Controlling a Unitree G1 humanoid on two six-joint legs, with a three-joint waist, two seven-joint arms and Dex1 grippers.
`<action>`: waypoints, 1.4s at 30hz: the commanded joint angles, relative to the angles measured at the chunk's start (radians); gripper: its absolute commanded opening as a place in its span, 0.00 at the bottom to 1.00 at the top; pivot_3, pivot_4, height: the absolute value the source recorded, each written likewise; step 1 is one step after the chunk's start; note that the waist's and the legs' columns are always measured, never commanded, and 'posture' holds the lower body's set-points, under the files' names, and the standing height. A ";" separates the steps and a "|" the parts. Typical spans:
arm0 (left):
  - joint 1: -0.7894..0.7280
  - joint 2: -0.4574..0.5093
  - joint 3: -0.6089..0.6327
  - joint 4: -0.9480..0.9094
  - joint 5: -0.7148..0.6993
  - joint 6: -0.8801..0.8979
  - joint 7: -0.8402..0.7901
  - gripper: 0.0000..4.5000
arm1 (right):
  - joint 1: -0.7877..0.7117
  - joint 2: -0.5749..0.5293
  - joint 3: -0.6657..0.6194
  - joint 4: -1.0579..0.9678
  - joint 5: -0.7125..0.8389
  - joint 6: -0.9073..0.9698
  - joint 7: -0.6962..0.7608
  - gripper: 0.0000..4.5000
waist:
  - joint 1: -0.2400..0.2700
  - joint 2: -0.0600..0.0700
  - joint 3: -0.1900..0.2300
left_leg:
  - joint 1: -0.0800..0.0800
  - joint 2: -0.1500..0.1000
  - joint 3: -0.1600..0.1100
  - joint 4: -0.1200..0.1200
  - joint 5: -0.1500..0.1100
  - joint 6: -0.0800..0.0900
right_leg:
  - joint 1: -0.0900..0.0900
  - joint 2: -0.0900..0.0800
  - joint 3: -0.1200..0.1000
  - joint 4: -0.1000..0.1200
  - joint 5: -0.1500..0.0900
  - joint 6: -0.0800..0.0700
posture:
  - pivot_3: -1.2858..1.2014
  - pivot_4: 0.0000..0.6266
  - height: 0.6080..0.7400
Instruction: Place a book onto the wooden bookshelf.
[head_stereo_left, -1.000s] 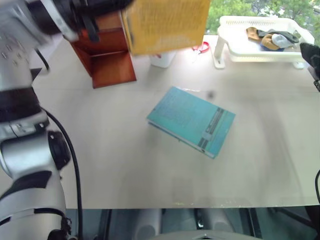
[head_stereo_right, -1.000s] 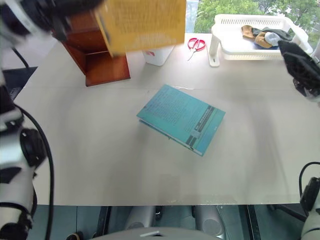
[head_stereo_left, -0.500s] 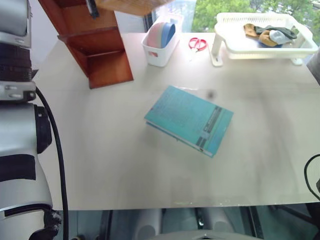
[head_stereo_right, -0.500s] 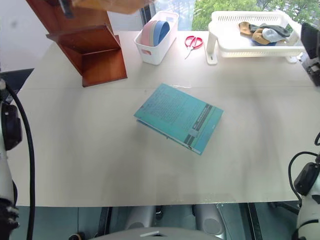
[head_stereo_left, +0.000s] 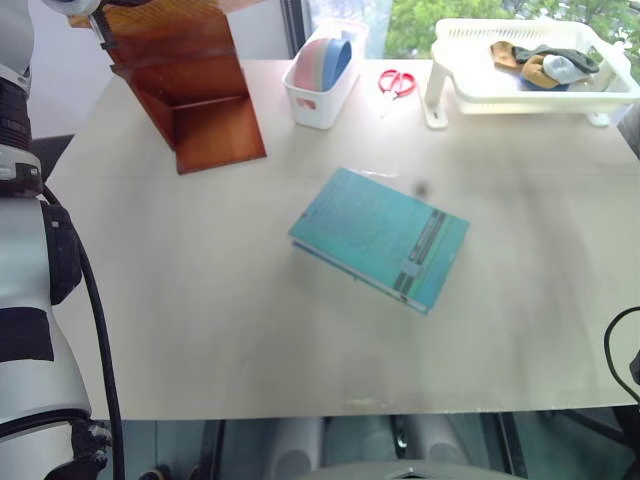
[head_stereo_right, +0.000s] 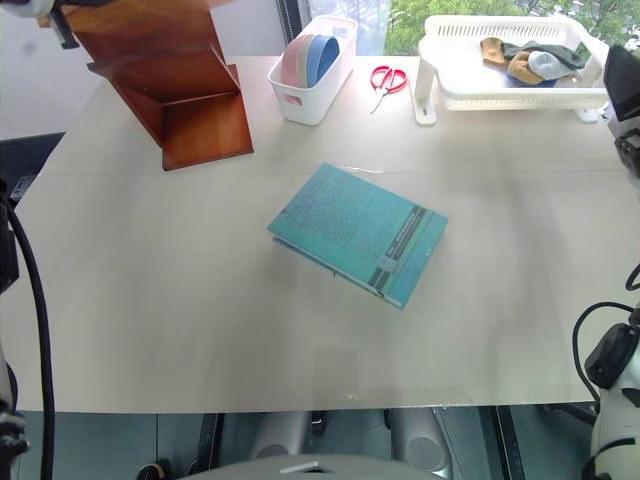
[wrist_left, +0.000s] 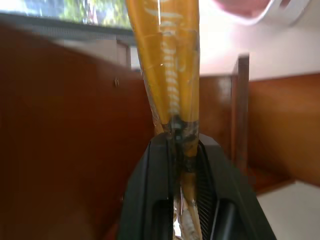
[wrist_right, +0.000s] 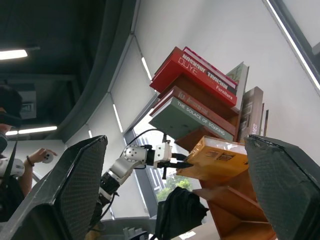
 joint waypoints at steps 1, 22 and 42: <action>-0.057 0.009 0.001 0.028 0.040 -0.025 0.027 0.03 | -0.023 -0.006 -0.028 -0.056 0.024 0.003 0.006 1.00 | 0.001 0.000 0.000 | 0.000 0.000 0.000 0.002 0.000 0.001 | 0.000 0.000 0.000 0.001 0.000 0.000 | 0.52 0.24 1.00; -0.088 -0.008 -0.027 0.131 0.135 -0.024 -0.030 0.92 | 0.021 0.053 -0.055 -0.159 0.049 -0.008 -0.071 1.00 | -0.001 0.000 0.000 | 0.000 0.000 -0.001 0.007 -0.002 0.004 | 0.000 0.001 0.000 0.005 0.000 0.000 | 0.52 0.24 1.00; 0.341 0.199 0.416 -0.525 -0.384 0.474 -0.437 0.92 | 0.130 -0.017 -0.052 -0.203 0.030 0.045 -0.094 1.00 | 0.000 0.001 -0.001 | 0.000 0.003 -0.002 0.008 0.000 0.000 | 0.001 0.000 -0.001 0.006 0.000 0.000 | 0.52 0.24 1.00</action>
